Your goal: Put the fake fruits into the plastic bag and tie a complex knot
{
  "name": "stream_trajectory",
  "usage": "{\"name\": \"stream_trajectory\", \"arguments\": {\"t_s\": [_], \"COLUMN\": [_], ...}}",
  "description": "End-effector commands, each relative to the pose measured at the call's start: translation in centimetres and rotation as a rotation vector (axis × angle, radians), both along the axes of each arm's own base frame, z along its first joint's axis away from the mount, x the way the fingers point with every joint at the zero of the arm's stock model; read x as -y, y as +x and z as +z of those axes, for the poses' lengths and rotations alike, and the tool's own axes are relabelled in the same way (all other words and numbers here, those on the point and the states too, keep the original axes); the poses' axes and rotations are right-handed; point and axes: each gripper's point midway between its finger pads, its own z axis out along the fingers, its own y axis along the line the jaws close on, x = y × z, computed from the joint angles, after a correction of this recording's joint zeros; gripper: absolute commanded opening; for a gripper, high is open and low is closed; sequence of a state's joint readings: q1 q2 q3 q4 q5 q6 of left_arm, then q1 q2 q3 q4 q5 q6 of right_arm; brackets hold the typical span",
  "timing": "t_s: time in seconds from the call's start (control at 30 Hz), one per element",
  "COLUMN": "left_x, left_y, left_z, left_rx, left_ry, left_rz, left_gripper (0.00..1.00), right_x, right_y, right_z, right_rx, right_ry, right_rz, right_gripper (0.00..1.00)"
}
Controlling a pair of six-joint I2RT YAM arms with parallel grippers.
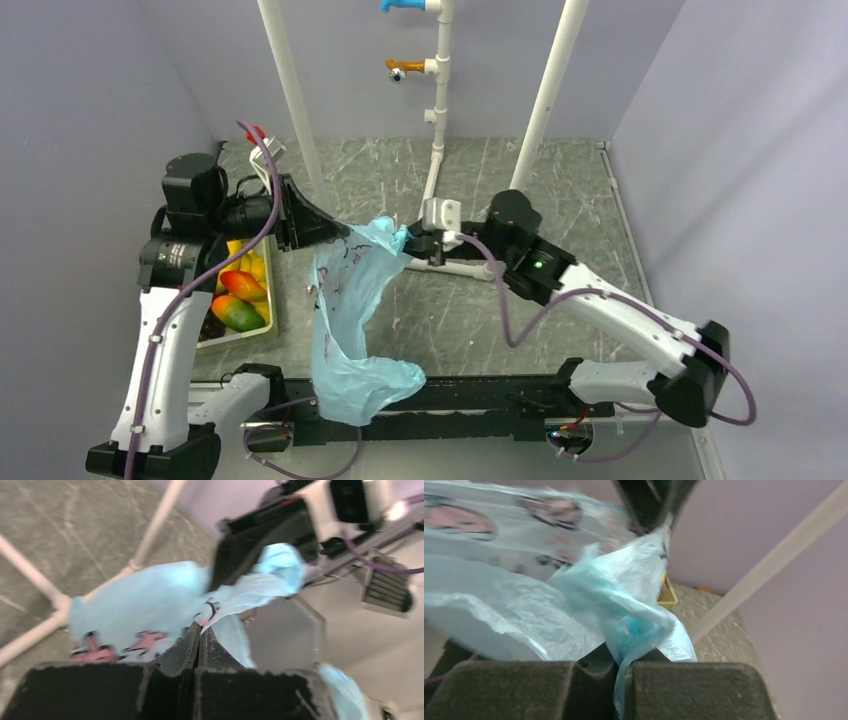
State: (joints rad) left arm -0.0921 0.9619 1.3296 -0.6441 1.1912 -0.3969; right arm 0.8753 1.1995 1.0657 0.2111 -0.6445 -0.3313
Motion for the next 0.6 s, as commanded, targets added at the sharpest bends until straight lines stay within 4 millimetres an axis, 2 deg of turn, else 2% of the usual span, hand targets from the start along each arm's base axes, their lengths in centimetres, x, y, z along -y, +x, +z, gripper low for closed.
{"name": "stream_trajectory", "arguments": {"t_s": [0.0, 0.1, 0.13, 0.17, 0.23, 0.3, 0.37, 0.43, 0.47, 0.53, 0.57], "left_x": [-5.4, -8.3, -8.3, -8.1, -7.1, -6.2, -5.4, -4.4, -3.9, -3.1, -2.9], "left_y": [6.3, 10.1, 10.6, 10.7, 9.6, 7.5, 4.6, 0.9, -0.7, -2.4, -2.5], "left_z": [-0.8, -2.4, -2.9, -3.3, -3.2, -1.8, 0.1, 1.4, 1.5, 0.8, 0.3], "left_rx": [0.243, 0.304, 0.321, 0.339, 0.399, 0.514, 0.656, 0.803, 0.857, 0.862, 0.835], "left_ry": [0.338, 0.500, 0.525, 0.545, 0.547, 0.521, 0.478, 0.428, 0.405, 0.379, 0.390], "left_rz": [0.418, 0.546, 0.525, 0.490, 0.385, 0.297, 0.237, 0.150, 0.092, 0.006, -0.017], "left_gripper": [0.00, 0.00, 0.07, 0.19, 0.43, 0.68, 0.84, 0.88, 0.85, 0.72, 0.64], "right_x": [4.1, 4.4, 4.2, 4.0, 3.5, 3.3, 3.1, 3.0, 3.0, 2.9, 2.7], "right_y": [-6.4, -7.5, -7.2, -6.7, -5.3, -3.4, -2.2, -1.2, -0.8, -0.4, -0.2], "right_z": [-1.7, -3.2, -3.4, -3.5, -3.8, -4.2, -4.9, -5.2, -5.1, -5.2, -4.8], "right_rx": [-0.172, -0.345, -0.414, -0.483, -0.666, -0.802, -0.888, -0.944, -0.957, -1.002, -1.016], "right_ry": [-0.173, -0.203, -0.199, -0.195, -0.176, -0.137, -0.120, -0.086, -0.062, -0.045, -0.034], "right_rz": [0.189, 0.203, 0.184, 0.163, 0.101, 0.012, -0.066, -0.124, -0.150, -0.172, -0.169], "right_gripper": [0.00, 0.00, 0.00, 0.00, 0.00, 0.00, 0.00, 0.00, 0.00, 0.00, 0.00]}}
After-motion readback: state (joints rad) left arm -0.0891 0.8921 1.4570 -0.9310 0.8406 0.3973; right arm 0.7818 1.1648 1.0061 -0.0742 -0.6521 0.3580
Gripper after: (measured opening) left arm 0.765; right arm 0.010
